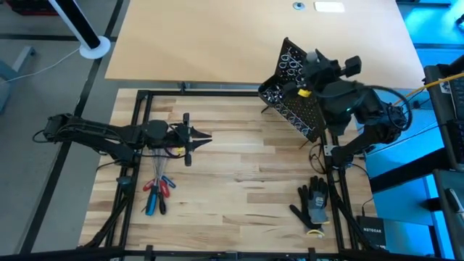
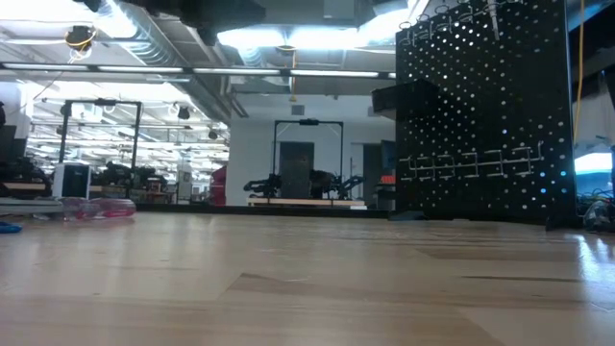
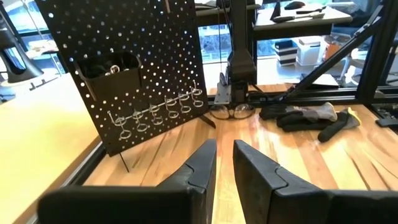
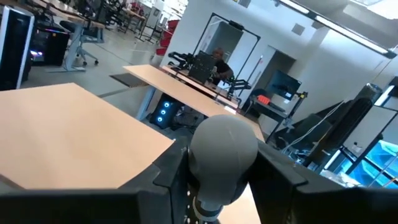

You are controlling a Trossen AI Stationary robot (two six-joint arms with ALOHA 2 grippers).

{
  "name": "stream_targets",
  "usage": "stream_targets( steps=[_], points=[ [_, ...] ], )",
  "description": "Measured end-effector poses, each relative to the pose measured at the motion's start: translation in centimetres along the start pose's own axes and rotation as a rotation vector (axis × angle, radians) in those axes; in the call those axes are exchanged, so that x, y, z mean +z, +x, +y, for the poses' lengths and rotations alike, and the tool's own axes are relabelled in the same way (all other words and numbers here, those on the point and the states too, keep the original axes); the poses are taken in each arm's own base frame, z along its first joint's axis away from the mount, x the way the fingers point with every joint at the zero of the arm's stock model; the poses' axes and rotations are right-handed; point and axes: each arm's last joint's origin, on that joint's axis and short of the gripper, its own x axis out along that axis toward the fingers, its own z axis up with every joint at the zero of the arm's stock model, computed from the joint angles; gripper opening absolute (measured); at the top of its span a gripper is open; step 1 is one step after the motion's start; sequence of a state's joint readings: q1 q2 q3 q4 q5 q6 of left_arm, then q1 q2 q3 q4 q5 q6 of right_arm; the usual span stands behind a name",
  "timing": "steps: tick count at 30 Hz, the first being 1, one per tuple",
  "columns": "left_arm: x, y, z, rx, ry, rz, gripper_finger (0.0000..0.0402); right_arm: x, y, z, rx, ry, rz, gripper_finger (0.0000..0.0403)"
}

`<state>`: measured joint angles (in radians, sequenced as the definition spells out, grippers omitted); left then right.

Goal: Hang tools onto peg board
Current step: Hang the right gray screwdriver on the black pegboard

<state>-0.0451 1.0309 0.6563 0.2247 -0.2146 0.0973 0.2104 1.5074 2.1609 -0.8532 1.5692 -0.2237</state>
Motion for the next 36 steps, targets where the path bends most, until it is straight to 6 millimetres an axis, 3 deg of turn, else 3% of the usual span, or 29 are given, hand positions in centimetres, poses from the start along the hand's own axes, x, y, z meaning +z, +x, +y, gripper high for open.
stream_targets(
  steps=[22,29,36],
  points=[
    [-0.1,0.0,0.0,-0.001,-0.018,0.006,0.0045,-0.8,0.3,0.4,0.115,0.055,-0.004,0.0133],
    [0.2,0.0,0.0,0.002,-0.025,-0.024,0.0045,-0.4,-0.6,2.4,0.548,0.098,-0.041,0.0133],
    [0.5,0.0,-0.3,-0.042,-0.097,-0.046,0.0049,-1.4,-2.6,7.5,0.947,-0.015,0.005,0.0135]
  ],
)
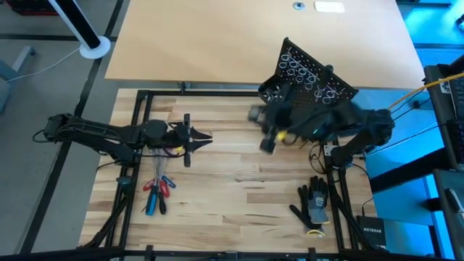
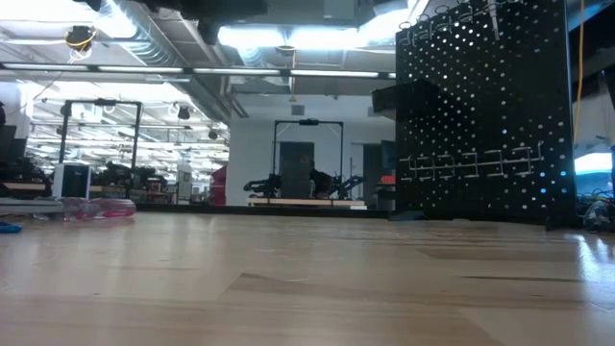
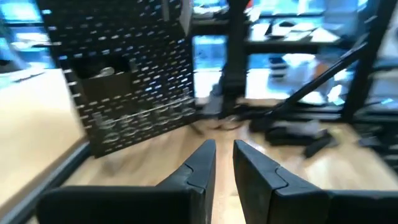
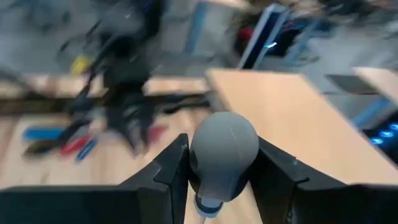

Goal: Hang tools onto peg board
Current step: Hang the right gray screwdriver on the black pegboard

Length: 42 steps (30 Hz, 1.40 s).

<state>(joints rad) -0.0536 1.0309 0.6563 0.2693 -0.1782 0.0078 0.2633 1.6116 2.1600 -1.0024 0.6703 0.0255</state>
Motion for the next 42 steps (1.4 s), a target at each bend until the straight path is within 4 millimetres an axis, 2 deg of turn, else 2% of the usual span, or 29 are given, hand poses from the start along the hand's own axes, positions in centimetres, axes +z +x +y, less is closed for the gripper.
stream_targets(
  steps=[3,8,12,15,19,25,30,35,42],
  points=[
    [0.4,0.0,-0.3,-0.09,-0.045,-0.038,0.0075,-1.1,1.9,2.2,0.031,-0.042,0.069,0.0134],
    [1.1,-0.2,-0.9,-0.203,-0.069,-0.104,0.0147,-3.5,4.5,5.0,0.077,-0.071,0.144,0.0134],
    [1.3,-0.3,-1.6,-0.232,-0.04,-0.139,0.0189,-5.5,6.9,7.2,0.174,-0.049,0.132,0.0134],
    [1.0,0.2,-2.0,-0.233,-0.013,-0.137,0.0201,-6.4,8.1,8.4,0.242,-0.032,0.088,0.0134],
    [0.6,1.4,-2.8,-0.249,-0.01,-0.152,0.0203,-7.1,9.0,9.1,0.255,-0.028,0.038,0.0134],
    [1.0,3.7,-3.7,-0.257,-0.012,-0.126,0.0204,-7.0,9.1,9.3,0.273,-0.023,0.011,0.0134],
    [1.1,4.8,-4.0,-0.256,-0.016,-0.11,0.0199,-7.2,9.4,9.8,0.322,-0.028,0.021,0.0134],
    [1.2,4.9,-4.0,-0.263,-0.014,-0.101,0.017,-7.6,10.1,10.3,0.34,-0.038,0.039,0.0134],
    [1.2,4.9,-4.1,-0.264,0.004,-0.1,0.0105,-7.7,10.2,10.4,0.342,-0.033,0.043,0.0134]
  ],
)
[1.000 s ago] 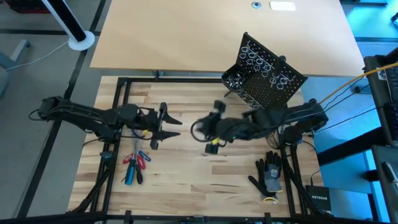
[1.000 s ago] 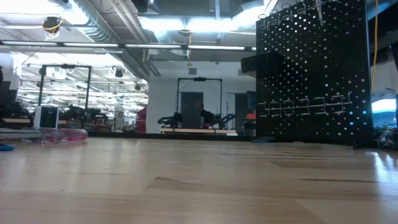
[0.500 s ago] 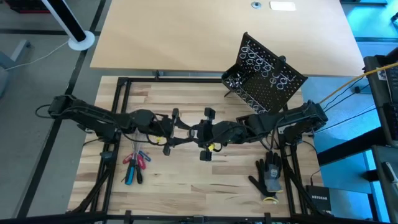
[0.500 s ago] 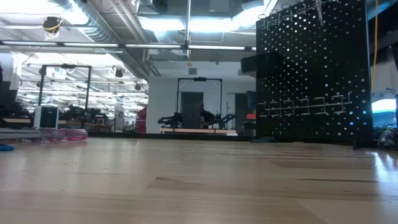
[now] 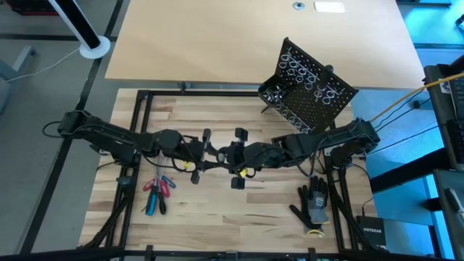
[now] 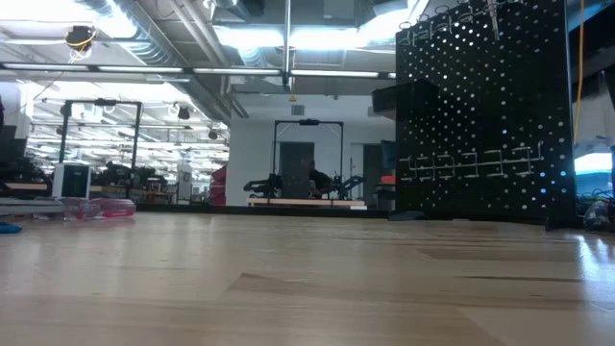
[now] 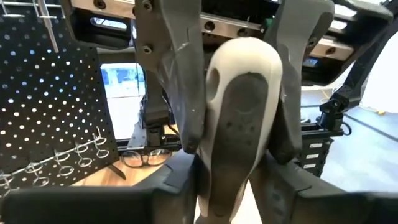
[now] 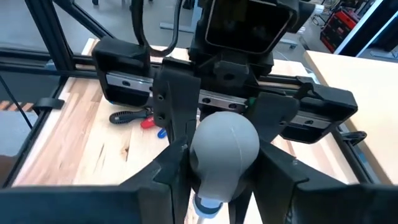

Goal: Hang tools onto peg board
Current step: Hang the right gray screwdriver on the black pegboard

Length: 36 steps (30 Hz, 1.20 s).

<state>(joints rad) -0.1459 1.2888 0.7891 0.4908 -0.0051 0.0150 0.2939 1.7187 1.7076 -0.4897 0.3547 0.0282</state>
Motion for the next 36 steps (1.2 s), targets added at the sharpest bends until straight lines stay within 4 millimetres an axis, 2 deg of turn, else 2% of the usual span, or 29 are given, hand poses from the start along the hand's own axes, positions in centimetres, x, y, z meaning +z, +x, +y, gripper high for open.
stream_targets(
  steps=[3,8,14,20,24,28,32,36],
  points=[
    [0.0,0.0,0.0,0.001,0.011,-0.005,0.0086,0.0,0.0,0.0,0.001,0.037,-0.003,0.0152],
    [0.1,0.0,0.1,0.013,-0.003,-0.014,0.0082,0.2,-0.6,-0.2,0.012,0.049,0.037,0.0218],
    [0.4,0.0,0.3,0.063,-0.005,-0.03,0.0082,0.9,-5.5,0.2,0.022,0.084,0.1,0.026],
    [2.5,0.3,0.9,0.103,0.008,-0.084,0.0082,-1.3,-9.6,3.8,-0.133,0.051,0.206,0.0266],
    [4.6,0.7,2.1,0.145,0.012,-0.128,0.0082,-3.8,-10.9,6.8,-0.209,0.055,0.207,0.0261],
    [6.1,2.0,4.2,0.238,0.063,-0.113,0.0081,-7.4,-11.2,9.7,-0.264,0.077,0.188,0.0257],
    [7.1,4.3,6.4,0.296,0.073,-0.078,0.0081,-12.3,-10.6,11.8,-0.316,0.124,0.147,0.0257],
    [8.1,6.6,8.1,0.333,0.12,-0.084,0.0081,-17.1,-9.8,12.6,-0.368,0.217,0.079,0.0257]
  ],
)
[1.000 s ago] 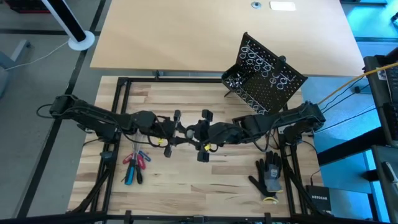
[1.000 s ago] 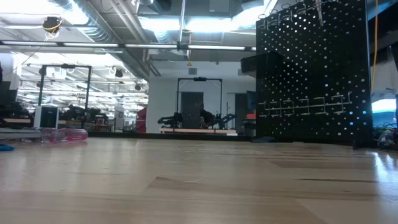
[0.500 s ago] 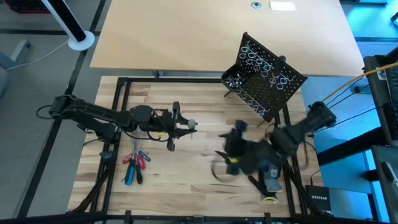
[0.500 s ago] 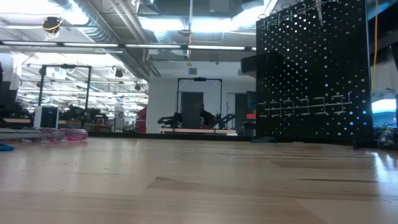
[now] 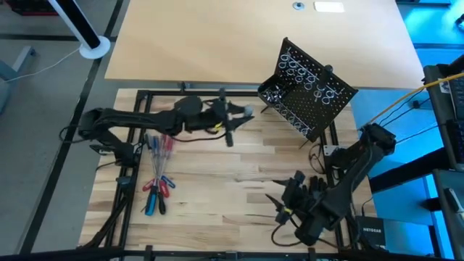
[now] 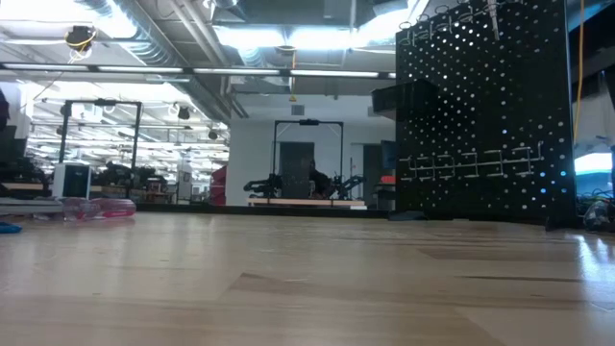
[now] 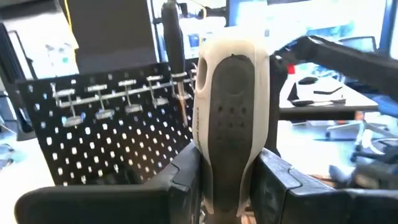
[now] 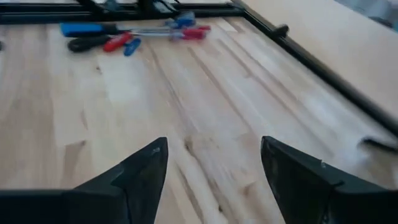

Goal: Hang tools onto peg board
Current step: Hang the right gray screwdriver on the black pegboard

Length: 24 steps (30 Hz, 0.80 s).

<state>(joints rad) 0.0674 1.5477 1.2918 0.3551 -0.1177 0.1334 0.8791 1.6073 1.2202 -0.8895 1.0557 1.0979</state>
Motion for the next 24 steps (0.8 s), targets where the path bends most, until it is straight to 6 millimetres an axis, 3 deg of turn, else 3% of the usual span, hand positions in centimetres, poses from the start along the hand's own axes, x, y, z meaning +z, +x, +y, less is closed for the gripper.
stream_targets(
  steps=[3,8,24],
  points=[
    [0.5,2.0,0.5,0.018,0.026,-0.019,0.0082,-3.0,1.0,-0.3,-0.015,0.08,-0.04,0.0257],
    [1.2,5.0,1.5,0.004,0.059,-0.065,0.0081,-5.7,2.6,-0.8,-0.027,0.183,-0.135,0.0257],
    [3.9,11.8,5.6,0.006,0.092,-0.292,0.0081,-6.3,4.3,-2.4,-0.122,0.098,-0.121,0.0257]
  ],
)
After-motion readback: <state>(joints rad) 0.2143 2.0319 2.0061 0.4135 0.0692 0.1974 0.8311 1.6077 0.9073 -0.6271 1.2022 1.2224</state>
